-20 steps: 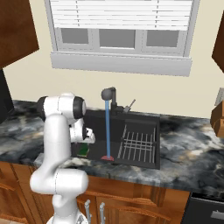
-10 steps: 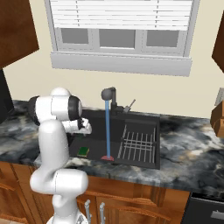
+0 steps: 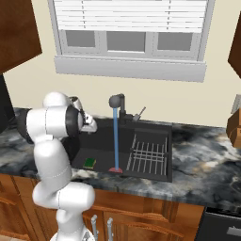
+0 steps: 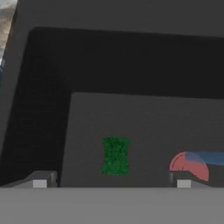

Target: Soak the sponge with water for a few seconds and then drop it inside the sink.

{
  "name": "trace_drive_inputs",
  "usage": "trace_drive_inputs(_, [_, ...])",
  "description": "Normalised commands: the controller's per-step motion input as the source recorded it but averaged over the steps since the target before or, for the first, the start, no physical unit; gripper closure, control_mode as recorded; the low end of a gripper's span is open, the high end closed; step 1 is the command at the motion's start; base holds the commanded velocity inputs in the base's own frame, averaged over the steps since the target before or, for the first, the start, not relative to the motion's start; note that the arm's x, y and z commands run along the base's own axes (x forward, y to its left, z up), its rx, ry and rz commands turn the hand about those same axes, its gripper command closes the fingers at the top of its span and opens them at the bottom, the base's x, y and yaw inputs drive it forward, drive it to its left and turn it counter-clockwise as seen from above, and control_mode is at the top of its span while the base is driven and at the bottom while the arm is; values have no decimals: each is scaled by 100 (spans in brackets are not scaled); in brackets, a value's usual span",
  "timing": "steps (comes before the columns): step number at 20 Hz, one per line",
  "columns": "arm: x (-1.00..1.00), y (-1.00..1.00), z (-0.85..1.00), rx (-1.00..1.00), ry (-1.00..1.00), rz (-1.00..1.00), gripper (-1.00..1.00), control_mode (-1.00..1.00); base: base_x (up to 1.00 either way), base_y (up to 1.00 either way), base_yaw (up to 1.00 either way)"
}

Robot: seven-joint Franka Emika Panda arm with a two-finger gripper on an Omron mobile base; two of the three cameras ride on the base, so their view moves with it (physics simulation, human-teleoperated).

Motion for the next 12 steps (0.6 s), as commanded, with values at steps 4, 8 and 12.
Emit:
trace_drive_inputs(4, [-19, 0, 79, 0, 0, 0, -100, -100, 0, 0, 0])
trace_drive_inputs(8, [-37, 0, 76, 0, 0, 0, -100, -100, 0, 0, 0])
trace_drive_inputs(12, [-36, 0, 54, 0, 0, 0, -100, -100, 0, 0, 0])
